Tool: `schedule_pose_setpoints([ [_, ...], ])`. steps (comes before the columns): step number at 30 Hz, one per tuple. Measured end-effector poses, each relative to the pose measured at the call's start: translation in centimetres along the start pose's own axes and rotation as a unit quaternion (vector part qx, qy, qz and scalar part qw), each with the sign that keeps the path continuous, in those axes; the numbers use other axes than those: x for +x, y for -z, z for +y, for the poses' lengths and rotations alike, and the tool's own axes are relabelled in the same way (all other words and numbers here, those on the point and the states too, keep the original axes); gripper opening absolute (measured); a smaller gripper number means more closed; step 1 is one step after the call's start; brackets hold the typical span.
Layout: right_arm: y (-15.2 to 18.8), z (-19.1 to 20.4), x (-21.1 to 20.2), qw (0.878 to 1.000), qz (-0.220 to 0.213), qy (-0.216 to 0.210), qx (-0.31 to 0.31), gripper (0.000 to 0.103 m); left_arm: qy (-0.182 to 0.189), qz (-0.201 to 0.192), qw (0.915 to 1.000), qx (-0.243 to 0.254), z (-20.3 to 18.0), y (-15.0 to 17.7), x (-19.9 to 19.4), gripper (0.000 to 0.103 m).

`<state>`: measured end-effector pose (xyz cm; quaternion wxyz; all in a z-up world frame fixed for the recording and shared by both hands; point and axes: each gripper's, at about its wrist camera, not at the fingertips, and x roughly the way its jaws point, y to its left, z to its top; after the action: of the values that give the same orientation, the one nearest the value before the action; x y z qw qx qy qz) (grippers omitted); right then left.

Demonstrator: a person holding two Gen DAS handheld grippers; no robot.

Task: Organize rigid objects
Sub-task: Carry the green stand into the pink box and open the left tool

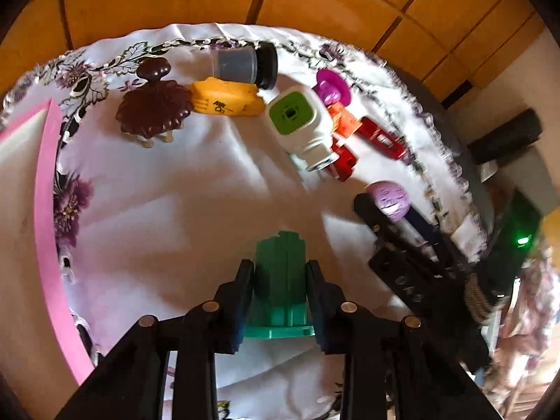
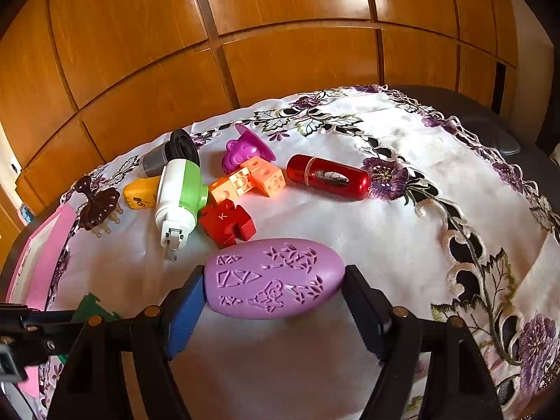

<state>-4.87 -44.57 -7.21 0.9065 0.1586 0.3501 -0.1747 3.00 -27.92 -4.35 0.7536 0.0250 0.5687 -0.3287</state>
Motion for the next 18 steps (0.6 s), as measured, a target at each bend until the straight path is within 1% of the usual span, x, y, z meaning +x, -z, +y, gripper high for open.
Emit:
schedule_pose_setpoints([
  [5,0.0,0.0,0.0,1.000,-0.002,0.002,-0.002,0.078,0.017,-0.041,0.9990,0.009,0.3,0.7,-2.5,0.030],
  [12,0.1,0.2,0.0,1.000,-0.003,0.007,-0.008,0.078,0.020,-0.071,0.9971,-0.018,2.4,1.5,-4.0,0.030],
  [14,0.1,0.2,0.0,1.000,-0.003,0.009,-0.010,0.078,0.028,-0.079,0.9961,-0.026,2.7,1.5,-4.3,0.030],
  [18,0.1,0.4,0.0,1.000,-0.001,0.013,-0.016,0.078,0.027,-0.110,0.9933,-0.023,3.3,1.4,-6.4,0.030],
])
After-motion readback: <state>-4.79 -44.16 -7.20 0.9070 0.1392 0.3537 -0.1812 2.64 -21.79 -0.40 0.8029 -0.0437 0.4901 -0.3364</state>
